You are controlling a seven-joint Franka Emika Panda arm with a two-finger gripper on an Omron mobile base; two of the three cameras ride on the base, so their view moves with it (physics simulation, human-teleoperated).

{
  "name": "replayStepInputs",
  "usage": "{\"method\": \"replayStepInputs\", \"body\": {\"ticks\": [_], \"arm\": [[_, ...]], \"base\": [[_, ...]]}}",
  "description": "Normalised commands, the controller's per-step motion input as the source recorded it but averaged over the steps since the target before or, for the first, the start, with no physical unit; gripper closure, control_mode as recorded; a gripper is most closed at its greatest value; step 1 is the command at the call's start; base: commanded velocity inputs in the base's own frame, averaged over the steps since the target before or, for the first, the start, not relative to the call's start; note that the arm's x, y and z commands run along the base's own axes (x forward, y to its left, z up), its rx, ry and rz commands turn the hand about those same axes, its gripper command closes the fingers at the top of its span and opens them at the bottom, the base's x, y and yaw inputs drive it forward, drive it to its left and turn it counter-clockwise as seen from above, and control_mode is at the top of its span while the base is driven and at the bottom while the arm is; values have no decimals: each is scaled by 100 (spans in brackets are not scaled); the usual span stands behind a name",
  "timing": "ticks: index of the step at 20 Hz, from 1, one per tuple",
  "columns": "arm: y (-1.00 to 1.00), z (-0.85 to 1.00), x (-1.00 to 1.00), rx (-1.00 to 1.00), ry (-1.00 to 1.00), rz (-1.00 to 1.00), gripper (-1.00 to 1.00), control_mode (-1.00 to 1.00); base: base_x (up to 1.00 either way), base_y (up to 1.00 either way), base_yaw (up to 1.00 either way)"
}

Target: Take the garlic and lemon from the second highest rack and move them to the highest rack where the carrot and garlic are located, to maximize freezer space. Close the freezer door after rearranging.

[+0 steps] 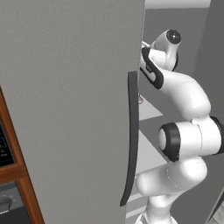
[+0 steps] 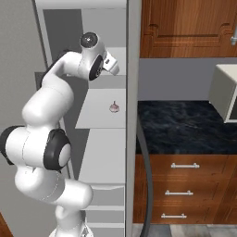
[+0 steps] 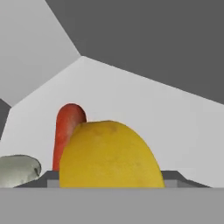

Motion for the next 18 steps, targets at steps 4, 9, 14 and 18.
{"method": "replayStepInputs", "body": {"ticks": [4,9,14,18], "arm": [[-1,-60,27,0,0,12,-100,-100],[0,-41,6,0,-15,9,-100,-100],[1,-5,-6,0,-9,1,-100,-100],[2,0,-35,0,0,0,-100,-100]], "base": [[0,0,0],[0,0,0],[0,0,0],[0,0,0]]}}
